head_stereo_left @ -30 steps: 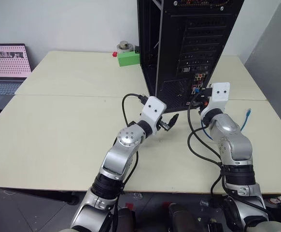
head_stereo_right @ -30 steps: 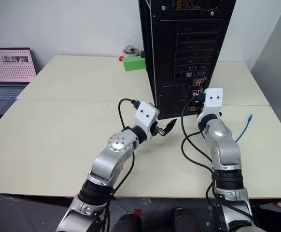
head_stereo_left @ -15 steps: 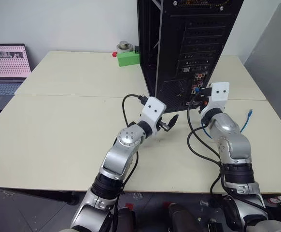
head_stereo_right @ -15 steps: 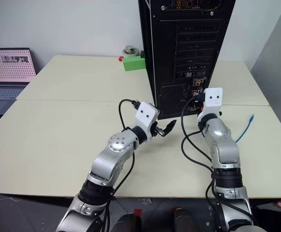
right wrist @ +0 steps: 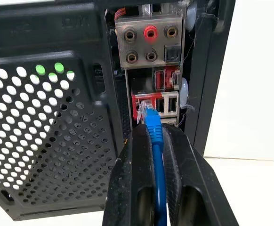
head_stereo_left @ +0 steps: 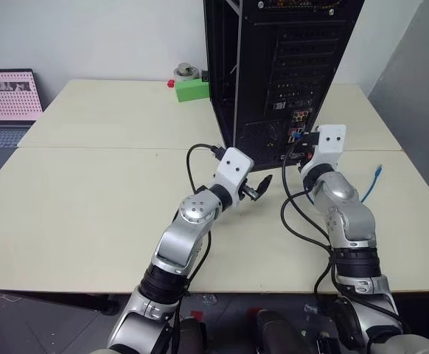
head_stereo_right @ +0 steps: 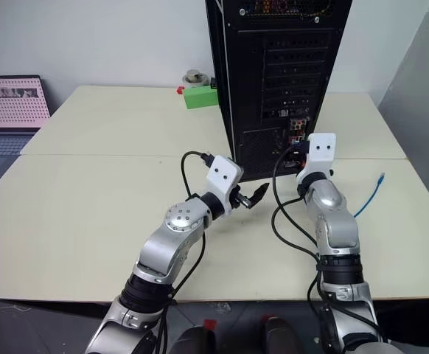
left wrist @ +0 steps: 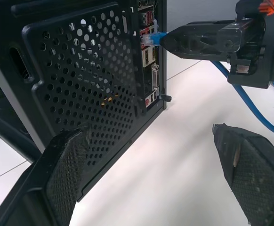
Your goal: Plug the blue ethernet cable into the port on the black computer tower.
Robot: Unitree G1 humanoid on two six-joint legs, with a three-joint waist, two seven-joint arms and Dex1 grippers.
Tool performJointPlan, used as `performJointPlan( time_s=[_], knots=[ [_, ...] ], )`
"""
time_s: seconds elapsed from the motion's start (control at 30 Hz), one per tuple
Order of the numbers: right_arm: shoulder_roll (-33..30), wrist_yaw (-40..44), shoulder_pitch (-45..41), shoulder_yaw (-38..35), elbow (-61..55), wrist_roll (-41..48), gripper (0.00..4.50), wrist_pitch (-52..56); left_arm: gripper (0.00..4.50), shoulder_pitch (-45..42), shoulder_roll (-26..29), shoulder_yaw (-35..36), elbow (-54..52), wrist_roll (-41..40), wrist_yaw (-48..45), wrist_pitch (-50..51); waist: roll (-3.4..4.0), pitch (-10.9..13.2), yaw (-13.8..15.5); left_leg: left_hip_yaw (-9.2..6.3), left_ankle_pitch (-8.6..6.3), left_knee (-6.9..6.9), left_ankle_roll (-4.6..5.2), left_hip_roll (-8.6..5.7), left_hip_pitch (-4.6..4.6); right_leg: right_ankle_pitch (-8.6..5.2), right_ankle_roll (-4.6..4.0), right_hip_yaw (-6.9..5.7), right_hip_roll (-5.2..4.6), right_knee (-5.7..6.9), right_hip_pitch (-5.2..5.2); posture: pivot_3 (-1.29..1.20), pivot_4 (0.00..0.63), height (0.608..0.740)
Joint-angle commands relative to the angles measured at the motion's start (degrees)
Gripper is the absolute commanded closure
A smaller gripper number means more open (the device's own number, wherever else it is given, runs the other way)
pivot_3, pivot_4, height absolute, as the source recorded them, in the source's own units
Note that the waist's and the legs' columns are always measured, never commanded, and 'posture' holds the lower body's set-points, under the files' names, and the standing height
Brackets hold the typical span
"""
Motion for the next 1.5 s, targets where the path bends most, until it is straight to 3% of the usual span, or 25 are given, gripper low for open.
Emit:
performJointPlan(
  time_s=[0.03,0.53,1.43,1.5],
  knots=[
    [0.39,0.22,-2.99,-0.91,-2.85,0.57,4.5,-3.22,0.17,-0.68,-0.13,0.54,-2.92,-0.05,0.09,-0.53,0.0,0.0,0.0,0.01,0.0,-0.01,0.0,0.0,-0.03,0.0,0.0,0.01,0.0,-0.01,-0.03,0.0,0.15,0.74],
    [2.11,-2.32,-1.88,2.62,-0.11,-5.56,4.5,-7.88,0.17,-0.62,0.03,0.57,-2.68,0.1,0.09,-0.82,0.01,0.01,-0.05,0.12,0.0,-0.03,0.0,0.02,-0.12,0.0,0.0,0.12,-0.02,0.0,-0.18,0.0,0.15,0.74],
    [0.44,1.23,-2.9,1.24,3.35,-4.12,4.5,-5.64,0.17,-1.01,0.98,0.83,-2.38,0.49,-0.07,-1.36,0.01,0.0,-0.59,0.24,0.0,-0.06,0.0,0.02,0.02,0.05,0.08,0.76,0.07,0.02,-0.19,0.0,0.15,0.74],
    [0.24,1.37,-2.76,0.94,3.24,-4.01,3.8,-5.38,0.17,-1.11,1.28,1.07,-2.25,0.49,-0.03,-1.48,0.01,0.0,-0.58,0.24,0.0,-0.06,0.0,0.02,0.02,0.05,0.08,0.77,0.07,0.02,-0.19,0.0,0.15,0.74]
  ],
)
